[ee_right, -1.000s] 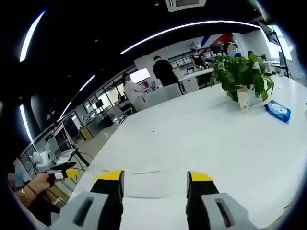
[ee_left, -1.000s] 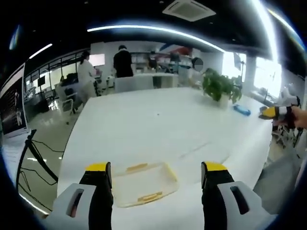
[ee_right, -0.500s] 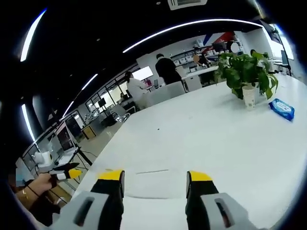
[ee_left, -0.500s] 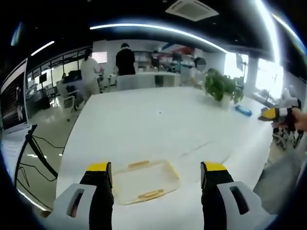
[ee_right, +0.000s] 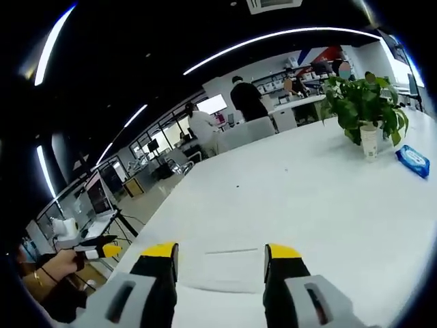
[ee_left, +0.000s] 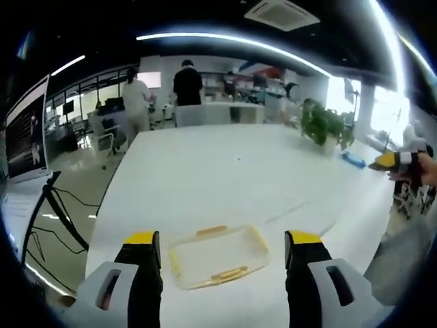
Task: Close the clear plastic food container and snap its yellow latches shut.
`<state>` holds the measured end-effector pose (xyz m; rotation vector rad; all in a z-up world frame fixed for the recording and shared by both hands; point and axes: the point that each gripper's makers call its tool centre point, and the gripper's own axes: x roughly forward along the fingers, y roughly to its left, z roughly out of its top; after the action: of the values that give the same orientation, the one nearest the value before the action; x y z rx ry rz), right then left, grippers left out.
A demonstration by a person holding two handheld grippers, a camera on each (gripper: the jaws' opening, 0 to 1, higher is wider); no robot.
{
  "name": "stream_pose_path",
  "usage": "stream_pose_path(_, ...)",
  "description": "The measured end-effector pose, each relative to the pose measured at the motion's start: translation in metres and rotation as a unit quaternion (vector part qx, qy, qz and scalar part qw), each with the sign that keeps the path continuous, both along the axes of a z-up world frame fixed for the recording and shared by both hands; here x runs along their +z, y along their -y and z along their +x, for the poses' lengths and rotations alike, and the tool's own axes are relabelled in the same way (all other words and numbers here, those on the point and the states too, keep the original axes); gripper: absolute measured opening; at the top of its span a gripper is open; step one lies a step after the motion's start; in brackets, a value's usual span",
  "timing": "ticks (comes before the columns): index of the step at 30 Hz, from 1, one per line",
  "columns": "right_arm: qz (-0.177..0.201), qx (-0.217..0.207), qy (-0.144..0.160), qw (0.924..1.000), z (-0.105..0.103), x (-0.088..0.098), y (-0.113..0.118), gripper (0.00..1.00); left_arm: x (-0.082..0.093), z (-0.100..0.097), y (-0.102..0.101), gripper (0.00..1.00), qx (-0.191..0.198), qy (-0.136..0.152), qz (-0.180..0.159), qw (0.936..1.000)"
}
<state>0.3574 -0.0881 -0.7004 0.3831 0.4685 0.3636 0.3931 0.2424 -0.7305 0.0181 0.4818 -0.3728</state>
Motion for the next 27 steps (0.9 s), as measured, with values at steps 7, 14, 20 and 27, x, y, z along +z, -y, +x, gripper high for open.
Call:
stream_pose_path(7, 0.005, 0.013, -0.003, 0.9999, 0.01, -0.002, -0.021, 0.49, -0.008, 0.001, -0.004, 0.71, 0.004, -0.01, -0.004, 0.9999)
stream_pose_path(14, 0.01, 0.038, 0.005, 0.9992, 0.023, -0.001, -0.047, 0.47, -0.015, 0.004, -0.003, 0.71, 0.003, -0.02, -0.007, 0.9998)
stream_pose_path(20, 0.014, 0.062, 0.012, 0.9979, 0.038, 0.002, -0.065, 0.46, -0.014, 0.011, -0.009, 0.71, 0.012, -0.017, -0.01, 0.9997)
stream_pose_path(27, 0.019, 0.077, 0.006, 0.9968, 0.045, -0.004, -0.079, 0.46, -0.017, 0.018, -0.02, 0.69, 0.023, -0.016, -0.008, 0.9996)
